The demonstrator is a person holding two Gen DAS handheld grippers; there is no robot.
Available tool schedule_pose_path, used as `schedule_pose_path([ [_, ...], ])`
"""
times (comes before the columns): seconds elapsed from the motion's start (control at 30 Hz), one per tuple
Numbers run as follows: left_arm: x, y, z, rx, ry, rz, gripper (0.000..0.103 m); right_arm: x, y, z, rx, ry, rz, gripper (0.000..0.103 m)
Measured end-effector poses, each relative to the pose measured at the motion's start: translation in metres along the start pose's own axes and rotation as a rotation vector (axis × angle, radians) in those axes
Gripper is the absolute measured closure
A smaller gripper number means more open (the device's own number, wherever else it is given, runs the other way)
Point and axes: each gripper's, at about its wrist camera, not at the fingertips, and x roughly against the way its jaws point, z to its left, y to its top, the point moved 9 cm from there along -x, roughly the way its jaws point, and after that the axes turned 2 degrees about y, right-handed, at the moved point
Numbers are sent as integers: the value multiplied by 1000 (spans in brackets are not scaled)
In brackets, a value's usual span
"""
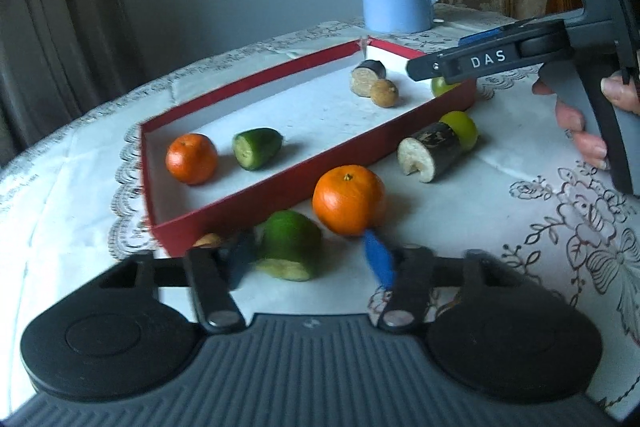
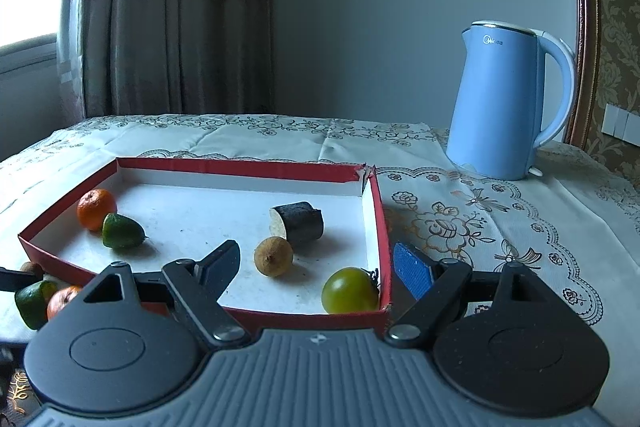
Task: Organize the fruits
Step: 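Move the left gripper onto the large green cucumber chunk and close it, then carry the cucumber chunk into the red tray and open the left gripper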
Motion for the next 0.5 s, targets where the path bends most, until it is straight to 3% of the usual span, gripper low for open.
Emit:
schedule_pose_path([
  [0.17,-3,-4,13,52,-2,12,72,-2,-1,1,1,-1,6,19],
  [0.5,6,-7,8,74,23,7,74,-4,-3,1,6,-10,12,19],
])
